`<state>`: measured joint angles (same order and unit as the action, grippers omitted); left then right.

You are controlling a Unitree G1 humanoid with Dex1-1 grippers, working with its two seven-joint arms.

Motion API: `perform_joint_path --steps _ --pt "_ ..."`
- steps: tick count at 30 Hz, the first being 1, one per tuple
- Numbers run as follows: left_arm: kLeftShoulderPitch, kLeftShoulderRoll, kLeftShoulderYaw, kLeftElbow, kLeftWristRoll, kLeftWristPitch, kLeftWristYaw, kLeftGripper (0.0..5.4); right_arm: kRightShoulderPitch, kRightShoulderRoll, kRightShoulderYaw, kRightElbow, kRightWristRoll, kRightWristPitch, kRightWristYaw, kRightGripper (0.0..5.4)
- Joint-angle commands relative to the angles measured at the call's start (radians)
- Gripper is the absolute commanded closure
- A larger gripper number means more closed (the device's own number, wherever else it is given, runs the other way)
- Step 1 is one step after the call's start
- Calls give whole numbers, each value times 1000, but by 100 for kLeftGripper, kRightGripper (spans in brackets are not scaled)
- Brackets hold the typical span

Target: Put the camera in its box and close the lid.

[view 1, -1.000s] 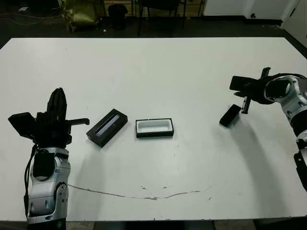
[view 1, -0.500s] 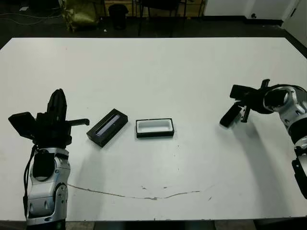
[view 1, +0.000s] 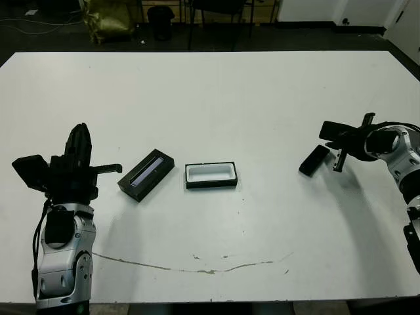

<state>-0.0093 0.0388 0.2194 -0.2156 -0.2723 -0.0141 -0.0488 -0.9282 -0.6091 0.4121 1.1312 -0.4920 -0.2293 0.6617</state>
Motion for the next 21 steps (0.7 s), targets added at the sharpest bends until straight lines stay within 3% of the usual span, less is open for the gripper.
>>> perform_joint_path --steps 1,4,21 --pt "12 4 2 12 1 1 -5 539 33 -6 -3 0 1 6 8 540" --pt "14 4 3 8 -3 9 -3 539 41 -13 2 -4 -3 -21 8 540" --pt "15 2 8 5 -4 16 2 539 59 -6 1 -32 2 15 69 540"
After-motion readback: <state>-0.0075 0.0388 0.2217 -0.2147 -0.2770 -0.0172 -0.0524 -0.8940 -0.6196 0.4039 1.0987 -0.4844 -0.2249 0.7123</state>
